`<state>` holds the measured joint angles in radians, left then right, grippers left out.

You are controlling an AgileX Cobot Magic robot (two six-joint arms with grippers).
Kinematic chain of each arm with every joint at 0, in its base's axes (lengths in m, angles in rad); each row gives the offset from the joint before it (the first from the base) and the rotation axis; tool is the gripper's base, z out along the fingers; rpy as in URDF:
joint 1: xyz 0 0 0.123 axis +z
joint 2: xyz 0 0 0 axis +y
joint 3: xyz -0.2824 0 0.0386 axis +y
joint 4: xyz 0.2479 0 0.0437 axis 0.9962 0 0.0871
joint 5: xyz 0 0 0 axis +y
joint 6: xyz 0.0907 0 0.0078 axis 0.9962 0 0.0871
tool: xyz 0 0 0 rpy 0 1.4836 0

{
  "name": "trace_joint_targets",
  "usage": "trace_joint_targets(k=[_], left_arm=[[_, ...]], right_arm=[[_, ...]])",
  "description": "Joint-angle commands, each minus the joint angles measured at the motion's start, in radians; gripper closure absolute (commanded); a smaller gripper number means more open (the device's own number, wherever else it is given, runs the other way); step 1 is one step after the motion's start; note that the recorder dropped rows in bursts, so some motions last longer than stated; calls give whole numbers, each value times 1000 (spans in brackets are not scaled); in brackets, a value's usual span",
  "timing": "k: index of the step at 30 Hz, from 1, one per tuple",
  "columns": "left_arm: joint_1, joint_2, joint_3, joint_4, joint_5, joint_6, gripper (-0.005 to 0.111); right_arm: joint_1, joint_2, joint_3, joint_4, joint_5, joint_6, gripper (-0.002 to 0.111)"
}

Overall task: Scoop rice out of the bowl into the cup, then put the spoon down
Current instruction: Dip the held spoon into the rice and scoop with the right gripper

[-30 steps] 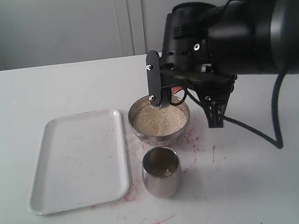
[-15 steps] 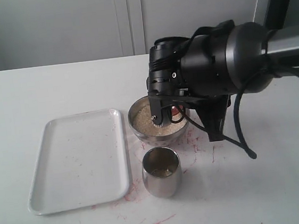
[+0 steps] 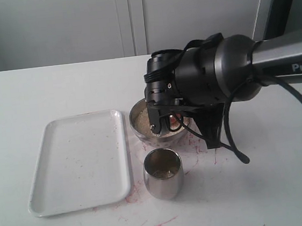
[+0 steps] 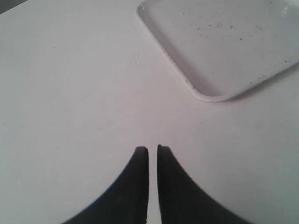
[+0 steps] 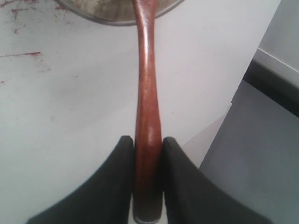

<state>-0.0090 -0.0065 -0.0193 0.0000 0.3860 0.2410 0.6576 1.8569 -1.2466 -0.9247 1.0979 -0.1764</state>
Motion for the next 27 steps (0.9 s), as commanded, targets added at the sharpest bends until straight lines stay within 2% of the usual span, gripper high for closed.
trace_joint_targets(k=[1,13,19,27], left_arm=[[-4,7,9,0,41,-6,92],[-4,7,9,0,41,-6,92],[-4,7,9,0,41,-6,92],[-4,7,9,0,41,-6,92]], right_arm=[[2,9,2,-18,-1,4,108],[2,9,2,71,-46,4,108],[2,9,2,79,-49,158,108],[2,7,2,124,-35,167,108]])
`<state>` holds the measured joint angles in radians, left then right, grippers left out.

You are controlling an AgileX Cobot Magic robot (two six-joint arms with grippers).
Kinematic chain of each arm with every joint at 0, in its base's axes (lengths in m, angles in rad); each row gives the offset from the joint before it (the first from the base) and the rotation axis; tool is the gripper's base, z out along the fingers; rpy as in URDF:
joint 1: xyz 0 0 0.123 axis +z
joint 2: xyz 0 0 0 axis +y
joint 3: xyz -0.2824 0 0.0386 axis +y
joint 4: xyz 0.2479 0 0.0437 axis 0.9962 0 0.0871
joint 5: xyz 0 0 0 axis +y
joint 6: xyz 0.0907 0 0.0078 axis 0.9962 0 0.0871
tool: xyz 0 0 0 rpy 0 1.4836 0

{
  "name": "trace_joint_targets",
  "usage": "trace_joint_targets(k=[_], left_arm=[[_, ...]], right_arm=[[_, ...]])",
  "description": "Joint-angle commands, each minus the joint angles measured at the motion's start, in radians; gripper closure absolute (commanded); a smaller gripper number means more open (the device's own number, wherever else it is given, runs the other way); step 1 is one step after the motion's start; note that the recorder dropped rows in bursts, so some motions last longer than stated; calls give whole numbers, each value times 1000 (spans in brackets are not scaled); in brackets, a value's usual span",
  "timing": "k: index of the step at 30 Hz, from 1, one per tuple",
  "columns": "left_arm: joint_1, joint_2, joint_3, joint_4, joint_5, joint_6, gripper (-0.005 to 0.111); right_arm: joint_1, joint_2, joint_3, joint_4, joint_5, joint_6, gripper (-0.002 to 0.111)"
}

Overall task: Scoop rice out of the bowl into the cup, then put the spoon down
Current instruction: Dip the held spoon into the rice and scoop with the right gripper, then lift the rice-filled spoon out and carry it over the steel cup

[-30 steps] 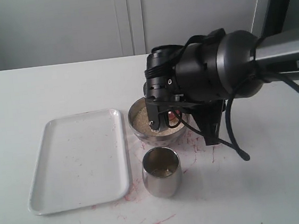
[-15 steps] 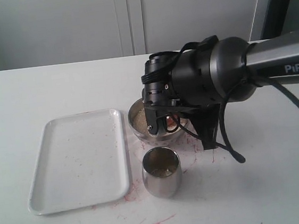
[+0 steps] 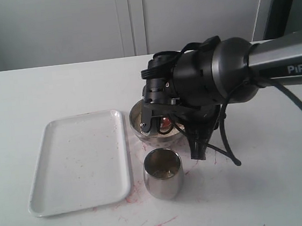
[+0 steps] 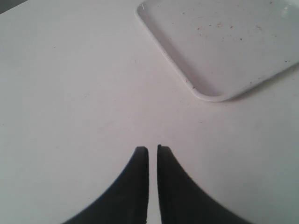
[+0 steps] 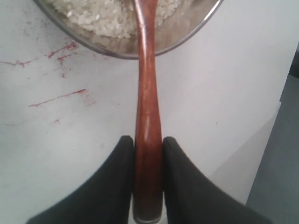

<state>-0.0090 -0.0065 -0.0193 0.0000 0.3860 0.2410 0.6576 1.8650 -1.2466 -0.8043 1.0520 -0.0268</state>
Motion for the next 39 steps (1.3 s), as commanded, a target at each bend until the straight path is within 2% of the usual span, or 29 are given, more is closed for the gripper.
trace_joint_targets(k=[1,21,27,39], left_arm=[[-4,7,9,0,41,-6,92],[-4,7,9,0,41,-6,92],[-4,7,9,0,41,-6,92],[-4,7,9,0,41,-6,92]], right_arm=[[2,-3,2,4,13,27,108],[0,-68,2,124,-13,128,108],[-43,-76,2,243,-54,128,108],[-99,-159,4,337,-112,128,108]])
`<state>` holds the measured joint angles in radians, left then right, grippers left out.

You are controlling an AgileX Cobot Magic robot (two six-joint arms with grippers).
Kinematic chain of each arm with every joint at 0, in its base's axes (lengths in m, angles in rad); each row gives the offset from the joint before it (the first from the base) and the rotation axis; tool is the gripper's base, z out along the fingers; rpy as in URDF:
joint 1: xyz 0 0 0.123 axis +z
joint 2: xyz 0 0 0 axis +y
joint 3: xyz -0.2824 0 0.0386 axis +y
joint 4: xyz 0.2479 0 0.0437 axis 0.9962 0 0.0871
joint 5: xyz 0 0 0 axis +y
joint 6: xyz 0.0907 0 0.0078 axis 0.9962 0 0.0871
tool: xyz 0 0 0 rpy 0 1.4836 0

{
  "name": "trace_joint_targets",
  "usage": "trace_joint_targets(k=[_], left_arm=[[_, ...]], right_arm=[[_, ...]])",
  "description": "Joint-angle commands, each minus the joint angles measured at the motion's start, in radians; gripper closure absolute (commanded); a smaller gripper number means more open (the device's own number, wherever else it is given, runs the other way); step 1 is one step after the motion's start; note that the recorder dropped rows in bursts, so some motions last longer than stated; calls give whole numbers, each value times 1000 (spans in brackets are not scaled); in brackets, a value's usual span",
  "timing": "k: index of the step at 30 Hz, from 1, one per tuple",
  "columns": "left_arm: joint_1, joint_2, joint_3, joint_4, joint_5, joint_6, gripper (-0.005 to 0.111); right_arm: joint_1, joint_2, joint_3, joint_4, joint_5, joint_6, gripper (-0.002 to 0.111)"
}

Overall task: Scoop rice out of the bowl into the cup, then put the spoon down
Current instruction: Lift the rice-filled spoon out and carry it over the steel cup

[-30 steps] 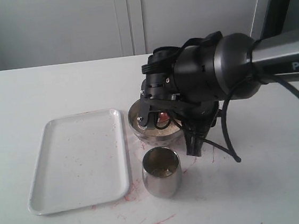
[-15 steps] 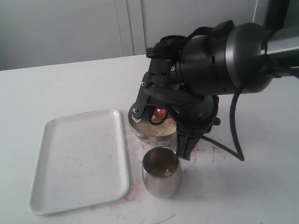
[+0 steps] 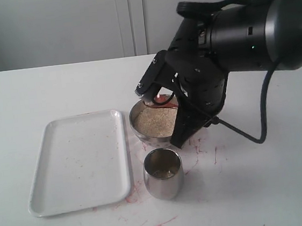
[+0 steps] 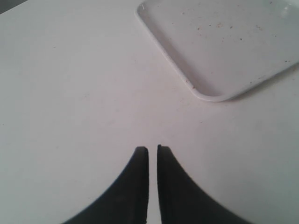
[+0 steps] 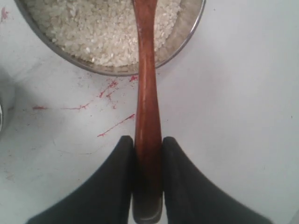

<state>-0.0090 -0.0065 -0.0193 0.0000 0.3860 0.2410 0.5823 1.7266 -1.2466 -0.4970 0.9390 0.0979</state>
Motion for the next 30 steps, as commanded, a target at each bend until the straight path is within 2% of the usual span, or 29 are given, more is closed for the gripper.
trace_joint_targets(k=[1,6,30], left_arm=[[-4,7,9,0,41,-6,92],[-4,7,9,0,41,-6,92],[-4,7,9,0,41,-6,92]], right_arm=[[-30,-21,4,44,2,0,108],[-55,-33,14,149,-17,-51,108],[-55,-267,266,190,-142,-52,108]])
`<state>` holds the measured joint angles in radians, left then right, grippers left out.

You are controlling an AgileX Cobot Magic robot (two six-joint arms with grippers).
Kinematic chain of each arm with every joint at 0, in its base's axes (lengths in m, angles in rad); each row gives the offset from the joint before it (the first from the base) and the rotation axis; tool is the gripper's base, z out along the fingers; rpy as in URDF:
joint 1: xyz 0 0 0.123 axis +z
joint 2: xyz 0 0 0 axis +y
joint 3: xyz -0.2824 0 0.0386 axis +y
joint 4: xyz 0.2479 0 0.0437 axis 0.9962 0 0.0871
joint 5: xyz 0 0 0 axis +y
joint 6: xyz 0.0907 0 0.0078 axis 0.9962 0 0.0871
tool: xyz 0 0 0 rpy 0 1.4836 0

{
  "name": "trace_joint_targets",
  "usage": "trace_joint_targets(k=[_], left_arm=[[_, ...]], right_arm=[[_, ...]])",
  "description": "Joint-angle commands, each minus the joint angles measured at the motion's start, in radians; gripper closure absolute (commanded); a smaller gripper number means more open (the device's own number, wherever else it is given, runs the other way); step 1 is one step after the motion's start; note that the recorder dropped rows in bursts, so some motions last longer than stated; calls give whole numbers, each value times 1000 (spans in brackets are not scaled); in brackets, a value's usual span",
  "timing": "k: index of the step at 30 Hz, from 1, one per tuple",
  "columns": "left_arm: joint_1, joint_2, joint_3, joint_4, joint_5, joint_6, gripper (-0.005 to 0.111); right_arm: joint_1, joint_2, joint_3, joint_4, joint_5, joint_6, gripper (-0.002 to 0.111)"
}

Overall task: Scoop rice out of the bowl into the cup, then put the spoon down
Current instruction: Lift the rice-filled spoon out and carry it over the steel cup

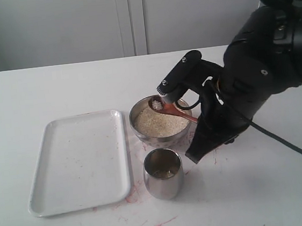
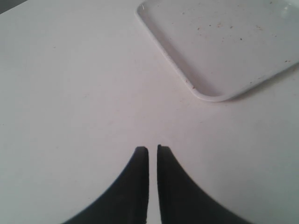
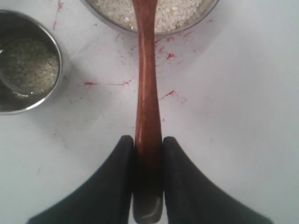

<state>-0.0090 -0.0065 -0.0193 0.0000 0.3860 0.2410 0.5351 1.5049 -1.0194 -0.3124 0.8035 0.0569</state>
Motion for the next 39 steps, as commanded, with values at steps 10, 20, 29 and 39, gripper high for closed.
trace_joint_targets(k=[10,20,29,39], left_arm=[[-4,7,9,0,41,-6,92],[-4,7,9,0,41,-6,92],[-4,7,9,0,41,-6,92],[-4,7,9,0,41,-6,92]], right_arm=[[-7,-136,139,7,-8,-11,108],[-7,-209,155,158,5,-201,108],[-7,-217,162,197,86,-241,108],[48,-217,162,-4,157,-250,108]])
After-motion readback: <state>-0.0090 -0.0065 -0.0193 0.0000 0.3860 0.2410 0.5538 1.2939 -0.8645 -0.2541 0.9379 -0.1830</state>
